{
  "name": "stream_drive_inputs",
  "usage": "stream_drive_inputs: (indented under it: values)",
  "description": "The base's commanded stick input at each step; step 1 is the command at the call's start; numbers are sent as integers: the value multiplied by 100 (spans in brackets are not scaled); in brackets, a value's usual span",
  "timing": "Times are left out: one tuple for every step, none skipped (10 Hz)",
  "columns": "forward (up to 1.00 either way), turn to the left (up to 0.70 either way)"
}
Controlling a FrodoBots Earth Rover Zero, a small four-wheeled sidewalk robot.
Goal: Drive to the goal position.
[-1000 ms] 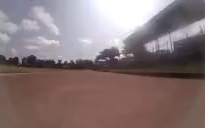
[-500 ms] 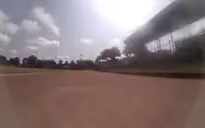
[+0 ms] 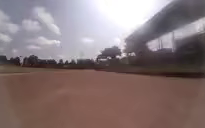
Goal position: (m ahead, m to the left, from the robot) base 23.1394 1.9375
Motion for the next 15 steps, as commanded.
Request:
stream_drive_inputs:
  values:
    - [70, 0]
    - [70, 0]
    - [70, 0]
    - [70, 0]
    - [70, 0]
    - [70, 0]
    - [70, 0]
    - [70, 0]
    - [70, 0]
    - [70, 0]
    - [70, 0]
    - [70, 0]
    - [70, 0]
    - [70, 0]
    - [70, 0]
